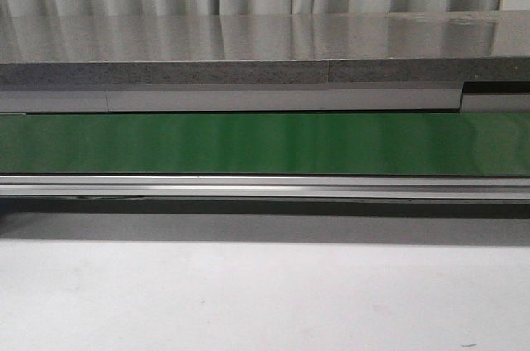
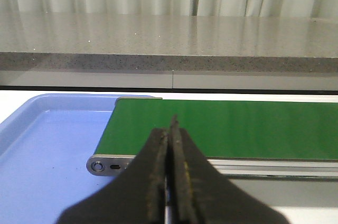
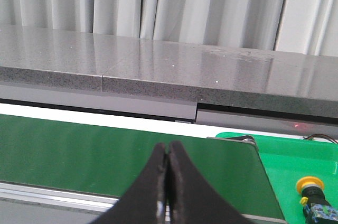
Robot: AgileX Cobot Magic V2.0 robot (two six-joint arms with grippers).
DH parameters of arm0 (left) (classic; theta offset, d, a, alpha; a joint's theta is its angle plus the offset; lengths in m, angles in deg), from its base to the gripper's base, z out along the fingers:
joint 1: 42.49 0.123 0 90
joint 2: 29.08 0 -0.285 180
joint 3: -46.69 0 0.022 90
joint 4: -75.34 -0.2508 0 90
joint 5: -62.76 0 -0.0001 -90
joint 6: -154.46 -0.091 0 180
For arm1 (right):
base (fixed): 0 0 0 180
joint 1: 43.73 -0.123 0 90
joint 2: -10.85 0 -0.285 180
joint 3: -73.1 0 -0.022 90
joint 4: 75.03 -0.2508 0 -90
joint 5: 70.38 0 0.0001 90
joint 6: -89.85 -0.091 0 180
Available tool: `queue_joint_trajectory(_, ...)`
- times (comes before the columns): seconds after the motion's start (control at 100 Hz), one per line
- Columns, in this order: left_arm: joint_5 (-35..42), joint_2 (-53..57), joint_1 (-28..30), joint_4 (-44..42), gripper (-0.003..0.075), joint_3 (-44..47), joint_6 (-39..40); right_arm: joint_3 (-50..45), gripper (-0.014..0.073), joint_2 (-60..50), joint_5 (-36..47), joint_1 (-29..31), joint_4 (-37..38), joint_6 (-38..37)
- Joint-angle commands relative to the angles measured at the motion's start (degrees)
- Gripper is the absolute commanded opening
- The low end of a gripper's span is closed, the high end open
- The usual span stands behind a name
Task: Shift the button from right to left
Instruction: 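Move the right gripper over the yellow push button in the green tray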
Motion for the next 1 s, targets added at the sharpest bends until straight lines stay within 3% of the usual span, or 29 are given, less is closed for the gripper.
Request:
queue_joint_trajectory(0.0,4.33,1.79,-0.04,0.32,-0.0020,2.54,0.00,0.77,-0.0067,-1.11,4.35,-0.19,0.62,-0.02)
queue_joint_trajectory(0.65,4.33,1.79,-0.04,0.32,-0.0020,2.54,0.00,0.90,-0.0067,-1.11,3.61,-0.18,0.62,-0.02)
queue_joint_trajectory(0.8,4.33,1.79,-0.04,0.32,-0.0020,2.54,0.00,4.89,-0.0067,-1.11,-6.15,-0.12,1.64,0.03)
queue_joint_trajectory(0.99,4.33,1.79,-0.04,0.32,-0.0020,2.54,0.00,17.18,-0.0067,-0.07,-28.19,-0.12,4.30,0.08)
